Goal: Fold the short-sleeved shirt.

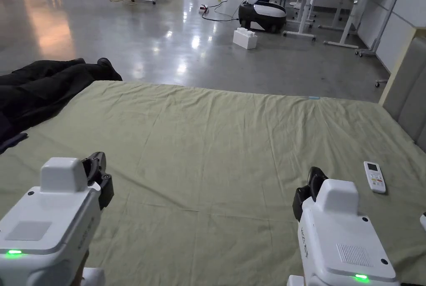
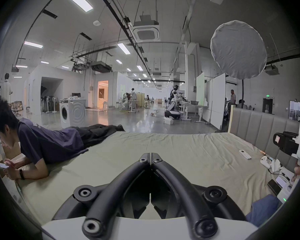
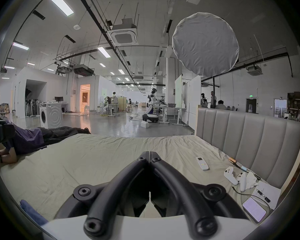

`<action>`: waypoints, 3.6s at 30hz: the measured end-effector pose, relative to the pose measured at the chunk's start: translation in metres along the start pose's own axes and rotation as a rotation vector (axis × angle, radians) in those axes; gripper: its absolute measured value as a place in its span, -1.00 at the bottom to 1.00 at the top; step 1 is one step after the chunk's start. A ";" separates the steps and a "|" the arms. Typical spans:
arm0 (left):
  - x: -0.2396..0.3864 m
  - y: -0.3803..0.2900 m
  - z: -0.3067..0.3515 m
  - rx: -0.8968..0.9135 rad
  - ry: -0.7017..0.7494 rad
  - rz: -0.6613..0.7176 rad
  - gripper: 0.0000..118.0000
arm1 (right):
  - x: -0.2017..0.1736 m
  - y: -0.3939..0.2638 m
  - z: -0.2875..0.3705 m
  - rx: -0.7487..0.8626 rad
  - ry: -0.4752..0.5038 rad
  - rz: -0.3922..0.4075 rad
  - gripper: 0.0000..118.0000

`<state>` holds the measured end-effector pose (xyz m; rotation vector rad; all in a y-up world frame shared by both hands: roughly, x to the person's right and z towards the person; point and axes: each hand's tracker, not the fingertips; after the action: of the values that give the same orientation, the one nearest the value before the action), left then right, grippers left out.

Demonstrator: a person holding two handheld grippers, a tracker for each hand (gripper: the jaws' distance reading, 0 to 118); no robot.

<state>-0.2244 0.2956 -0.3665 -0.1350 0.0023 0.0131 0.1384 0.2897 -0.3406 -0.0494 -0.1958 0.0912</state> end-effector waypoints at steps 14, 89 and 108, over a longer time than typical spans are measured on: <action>-0.143 -0.067 0.017 -0.562 -0.193 0.159 -0.90 | -0.008 -0.010 -0.003 -0.044 0.045 0.022 -0.99; -0.078 -0.054 -0.010 -1.032 -0.446 0.462 -0.80 | -0.025 -0.036 -0.010 -0.170 0.133 0.017 -0.99; 0.033 -0.155 -0.050 -1.197 -0.292 0.296 -0.38 | 0.002 -0.043 -0.004 -0.192 0.076 0.008 -0.99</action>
<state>-0.1890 0.1361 -0.3954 -1.3281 -0.2817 0.3329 0.1451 0.2471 -0.3415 -0.2446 -0.1275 0.0778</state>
